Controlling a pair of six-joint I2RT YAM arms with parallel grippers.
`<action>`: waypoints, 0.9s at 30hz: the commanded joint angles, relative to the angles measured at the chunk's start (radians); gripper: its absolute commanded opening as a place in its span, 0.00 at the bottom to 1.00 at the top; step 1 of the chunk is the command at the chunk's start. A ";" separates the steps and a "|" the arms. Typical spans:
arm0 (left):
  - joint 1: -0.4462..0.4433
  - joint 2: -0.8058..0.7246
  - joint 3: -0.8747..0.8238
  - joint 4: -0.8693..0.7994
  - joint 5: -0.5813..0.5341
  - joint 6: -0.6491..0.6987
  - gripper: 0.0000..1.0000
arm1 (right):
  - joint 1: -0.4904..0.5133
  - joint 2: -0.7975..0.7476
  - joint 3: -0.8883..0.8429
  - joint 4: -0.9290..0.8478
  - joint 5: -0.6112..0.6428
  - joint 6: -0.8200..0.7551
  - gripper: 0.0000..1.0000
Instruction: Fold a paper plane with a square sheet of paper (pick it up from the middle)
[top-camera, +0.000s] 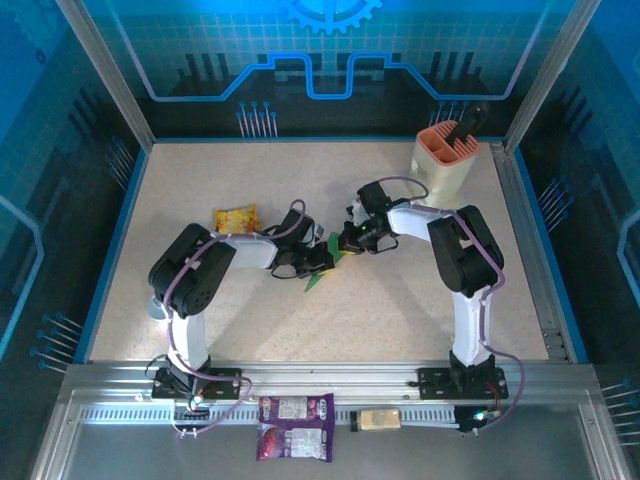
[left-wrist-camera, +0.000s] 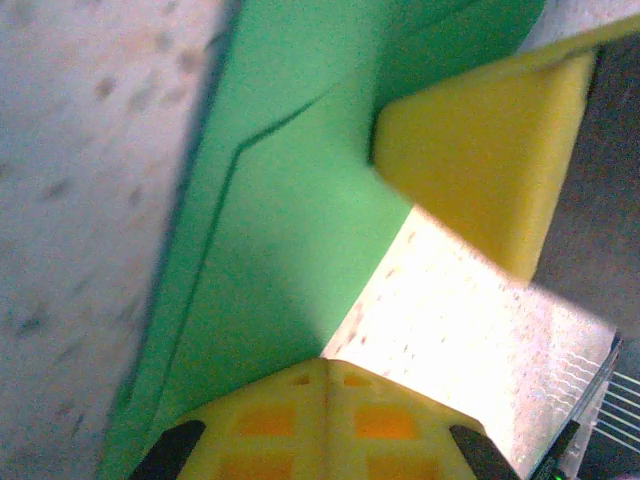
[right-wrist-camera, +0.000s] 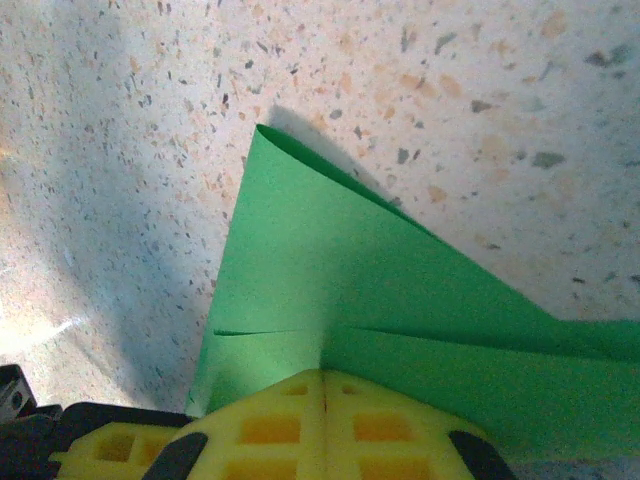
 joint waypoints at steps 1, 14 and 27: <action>0.002 -0.048 -0.103 -0.147 -0.025 -0.027 0.12 | -0.011 0.063 -0.008 -0.115 0.133 -0.024 0.04; 0.045 -0.349 -0.219 -0.285 -0.064 0.023 0.38 | -0.003 -0.003 0.063 -0.143 0.067 -0.121 0.07; 0.188 -0.613 -0.134 -0.496 -0.269 0.176 0.89 | 0.109 -0.205 0.126 -0.292 0.238 -0.036 0.57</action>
